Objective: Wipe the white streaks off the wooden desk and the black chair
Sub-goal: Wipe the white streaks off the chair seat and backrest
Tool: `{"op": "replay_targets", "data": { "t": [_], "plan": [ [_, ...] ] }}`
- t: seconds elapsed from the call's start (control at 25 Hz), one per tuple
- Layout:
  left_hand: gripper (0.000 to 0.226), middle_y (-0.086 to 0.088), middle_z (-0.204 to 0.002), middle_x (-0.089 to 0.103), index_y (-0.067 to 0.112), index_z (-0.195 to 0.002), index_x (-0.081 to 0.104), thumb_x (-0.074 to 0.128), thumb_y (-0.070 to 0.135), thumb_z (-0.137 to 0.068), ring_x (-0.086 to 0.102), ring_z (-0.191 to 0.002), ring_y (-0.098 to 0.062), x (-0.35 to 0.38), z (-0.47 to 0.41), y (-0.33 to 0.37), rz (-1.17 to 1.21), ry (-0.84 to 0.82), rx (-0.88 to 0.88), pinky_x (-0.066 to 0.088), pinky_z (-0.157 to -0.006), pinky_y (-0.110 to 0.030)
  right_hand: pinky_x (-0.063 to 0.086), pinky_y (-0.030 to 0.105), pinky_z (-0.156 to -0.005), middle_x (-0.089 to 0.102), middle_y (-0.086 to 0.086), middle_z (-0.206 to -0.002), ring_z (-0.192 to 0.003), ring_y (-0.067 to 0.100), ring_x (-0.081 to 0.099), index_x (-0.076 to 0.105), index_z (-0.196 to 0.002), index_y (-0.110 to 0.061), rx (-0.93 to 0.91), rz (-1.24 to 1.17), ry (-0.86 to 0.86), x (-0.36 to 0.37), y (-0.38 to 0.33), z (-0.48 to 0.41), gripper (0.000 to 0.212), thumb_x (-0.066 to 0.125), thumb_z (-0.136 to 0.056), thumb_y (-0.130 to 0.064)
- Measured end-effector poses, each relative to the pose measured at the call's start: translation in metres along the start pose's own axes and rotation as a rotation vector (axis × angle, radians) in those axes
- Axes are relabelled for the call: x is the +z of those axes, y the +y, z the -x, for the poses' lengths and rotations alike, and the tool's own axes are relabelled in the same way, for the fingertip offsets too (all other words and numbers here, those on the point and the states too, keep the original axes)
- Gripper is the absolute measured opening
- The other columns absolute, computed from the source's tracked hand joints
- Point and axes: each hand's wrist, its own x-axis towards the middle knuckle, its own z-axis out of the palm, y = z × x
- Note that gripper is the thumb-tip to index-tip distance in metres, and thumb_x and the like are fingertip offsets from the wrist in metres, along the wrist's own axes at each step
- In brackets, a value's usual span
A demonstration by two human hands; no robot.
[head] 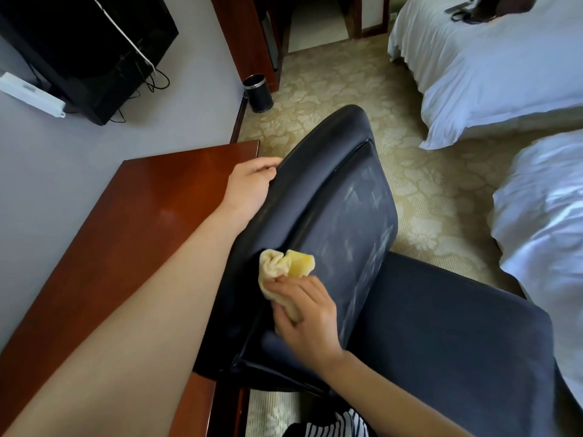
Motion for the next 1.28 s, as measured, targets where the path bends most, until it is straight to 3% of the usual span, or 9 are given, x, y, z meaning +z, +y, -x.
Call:
{"op": "replay_targets", "data": {
  "t": [0.16, 0.28, 0.4, 0.64, 0.84, 1.0, 1.08, 1.16, 1.28],
  "plan": [
    [0.035, 0.002, -0.137, 0.054, 0.019, -0.132, 0.057, 0.041, 0.015, -0.101, 0.047, -0.128, -0.013, -0.014, 0.025, -0.005, 0.001, -0.103, -0.030, 0.033, -0.112, -0.034, 0.043, 0.016, -0.089, 0.065, -0.003, -0.101, -0.095, 0.010, 0.059, 0.068, -0.100, -0.016, -0.015, 0.003, 0.016, -0.005, 0.005, -0.009, 0.026, 0.061, -0.079, -0.004],
    [0.033, 0.010, -0.129, 0.056, 0.027, -0.127, 0.057, 0.034, 0.023, -0.104, 0.049, -0.122, -0.007, -0.033, 0.053, -0.016, 0.021, -0.164, -0.062, 0.035, -0.106, -0.026, 0.038, 0.012, -0.091, 0.061, -0.010, -0.103, -0.096, 0.012, 0.057, 0.061, -0.101, -0.027, 0.135, 0.023, 0.070, -0.006, 0.004, -0.044, 0.030, 0.057, -0.080, -0.006],
    [0.031, 0.022, -0.116, 0.053, 0.032, -0.119, 0.057, 0.030, 0.032, -0.104, 0.046, -0.109, 0.000, -0.049, 0.084, -0.024, 0.001, -0.178, -0.142, 0.031, -0.094, -0.019, 0.043, 0.028, -0.093, 0.062, -0.007, -0.110, -0.103, 0.019, 0.058, 0.063, -0.108, -0.019, 0.310, 0.007, 0.118, -0.008, 0.012, -0.091, 0.027, 0.055, -0.086, -0.005],
    [0.054, 0.009, -0.118, 0.056, 0.027, -0.132, 0.053, 0.019, 0.054, -0.100, 0.051, -0.114, -0.014, -0.054, 0.115, -0.043, -0.022, -0.174, -0.315, 0.035, -0.097, -0.030, 0.044, 0.026, -0.088, 0.063, -0.003, -0.112, -0.102, 0.018, 0.058, 0.059, -0.111, -0.019, 0.628, 0.002, 0.331, 0.008, -0.002, -0.161, 0.032, 0.046, -0.089, 0.000],
    [0.050, 0.006, -0.098, 0.066, 0.023, -0.107, 0.067, 0.025, 0.050, -0.101, 0.061, -0.095, -0.014, -0.051, 0.110, -0.054, -0.003, -0.082, -0.229, 0.039, -0.082, -0.030, 0.047, 0.037, -0.090, 0.063, -0.009, -0.107, -0.098, 0.018, 0.059, 0.063, -0.106, -0.016, 0.400, -0.054, 0.221, 0.021, -0.032, -0.105, 0.029, 0.050, -0.084, -0.002],
    [0.049, -0.008, -0.083, 0.062, 0.009, -0.080, 0.060, 0.027, 0.036, -0.104, 0.057, -0.083, -0.027, -0.048, 0.109, -0.057, -0.192, 0.023, -0.024, 0.037, -0.070, -0.033, 0.040, 0.019, -0.095, 0.056, -0.017, -0.108, -0.106, 0.008, 0.053, 0.062, -0.110, -0.014, 0.363, -0.069, 0.164, 0.020, -0.045, -0.048, 0.027, 0.056, -0.086, -0.003],
    [0.041, -0.016, -0.103, 0.063, 0.007, -0.102, 0.062, 0.028, 0.030, -0.104, 0.056, -0.100, -0.033, -0.044, 0.112, -0.057, -0.376, 0.100, 0.139, 0.040, -0.081, -0.038, 0.035, 0.010, -0.092, 0.054, -0.023, -0.104, -0.103, 0.008, 0.052, 0.061, -0.110, -0.018, 0.321, -0.056, 0.132, 0.018, -0.051, -0.022, 0.029, 0.058, -0.086, -0.002],
    [0.042, -0.009, -0.140, 0.047, 0.012, -0.139, 0.043, 0.031, 0.030, -0.103, 0.044, -0.127, -0.028, -0.039, 0.116, -0.056, -0.596, 0.104, 0.286, 0.037, -0.099, -0.036, 0.033, 0.007, -0.090, 0.055, -0.018, -0.101, -0.098, 0.009, 0.051, 0.058, -0.108, -0.025, 0.225, 0.015, 0.114, 0.016, -0.050, 0.006, 0.035, 0.057, -0.085, 0.000],
    [0.053, -0.005, -0.155, 0.024, 0.017, -0.150, 0.022, 0.035, 0.034, -0.101, 0.027, -0.140, -0.025, -0.030, 0.114, -0.053, -0.797, 0.054, 0.453, 0.033, -0.106, -0.039, 0.038, 0.017, -0.094, 0.058, -0.008, -0.109, -0.100, 0.011, 0.052, 0.059, -0.110, -0.020, 0.067, 0.073, 0.043, 0.013, -0.038, 0.045, 0.032, 0.055, -0.085, 0.000]
  ]
}}
